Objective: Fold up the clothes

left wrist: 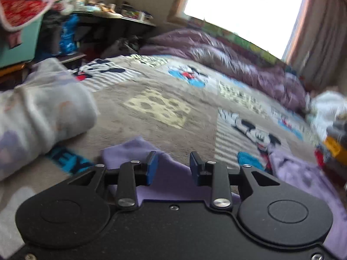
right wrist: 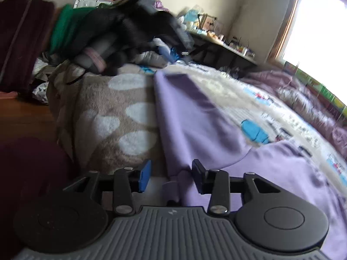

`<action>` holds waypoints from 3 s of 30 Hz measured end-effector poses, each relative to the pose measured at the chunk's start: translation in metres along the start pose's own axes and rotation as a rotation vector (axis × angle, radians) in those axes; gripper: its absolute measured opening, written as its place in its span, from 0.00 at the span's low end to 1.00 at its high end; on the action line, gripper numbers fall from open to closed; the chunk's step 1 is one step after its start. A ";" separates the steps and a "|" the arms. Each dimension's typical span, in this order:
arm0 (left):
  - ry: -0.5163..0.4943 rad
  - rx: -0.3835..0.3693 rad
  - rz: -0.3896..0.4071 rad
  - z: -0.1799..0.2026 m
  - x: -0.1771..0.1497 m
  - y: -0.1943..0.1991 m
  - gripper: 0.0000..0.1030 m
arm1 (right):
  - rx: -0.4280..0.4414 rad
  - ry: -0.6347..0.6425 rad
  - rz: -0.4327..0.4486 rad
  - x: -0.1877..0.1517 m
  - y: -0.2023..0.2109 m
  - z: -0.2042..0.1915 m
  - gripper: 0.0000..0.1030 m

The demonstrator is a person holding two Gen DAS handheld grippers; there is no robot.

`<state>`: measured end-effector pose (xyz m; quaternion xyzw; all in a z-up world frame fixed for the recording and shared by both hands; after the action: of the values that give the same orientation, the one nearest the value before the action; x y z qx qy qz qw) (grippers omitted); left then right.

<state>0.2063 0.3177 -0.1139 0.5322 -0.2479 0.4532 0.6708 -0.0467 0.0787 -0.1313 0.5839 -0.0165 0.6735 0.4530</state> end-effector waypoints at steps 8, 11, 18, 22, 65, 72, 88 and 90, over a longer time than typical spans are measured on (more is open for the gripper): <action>-0.053 0.166 -0.177 -0.022 0.004 -0.065 0.34 | -0.001 -0.044 0.007 -0.008 -0.001 -0.003 0.45; -0.052 0.167 -0.142 -0.017 0.005 -0.057 0.33 | -0.008 -0.057 0.025 -0.013 0.000 -0.003 0.45; -0.112 -0.115 -0.141 0.062 -0.028 -0.004 0.33 | -0.009 -0.078 0.058 -0.018 -0.001 0.001 0.45; -0.247 -0.155 -0.236 0.104 -0.066 -0.028 0.33 | -0.012 -0.086 0.062 -0.019 -0.002 0.002 0.45; -0.594 -0.592 -0.120 0.461 -0.231 0.036 0.40 | -0.885 -1.554 0.214 -0.355 0.300 0.351 0.66; -0.653 -0.546 -0.221 0.473 -0.270 0.012 0.40 | -0.741 -1.544 0.169 -0.379 0.274 0.396 0.23; -0.720 -0.610 -0.238 0.454 -0.284 0.062 0.64 | -0.785 -1.624 0.315 -0.392 0.305 0.364 0.37; -0.759 -0.617 -0.231 0.448 -0.286 0.071 0.64 | -0.755 -1.608 0.323 -0.383 0.309 0.349 0.50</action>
<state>0.0783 -0.1998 -0.1730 0.4602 -0.5362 0.0559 0.7054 -0.0068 -0.5222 -0.1708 0.6814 -0.6302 0.0670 0.3662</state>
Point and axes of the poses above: each gripper's, at about its wrist camera, not at the fingertips, and y roughly against the way its jaws point, z to its right, x to its top, the point moved 3 cm from there along -y, roughly the way its jaws point, and after that the axes turned 5 degrees about -x, right-handed, at the moved point
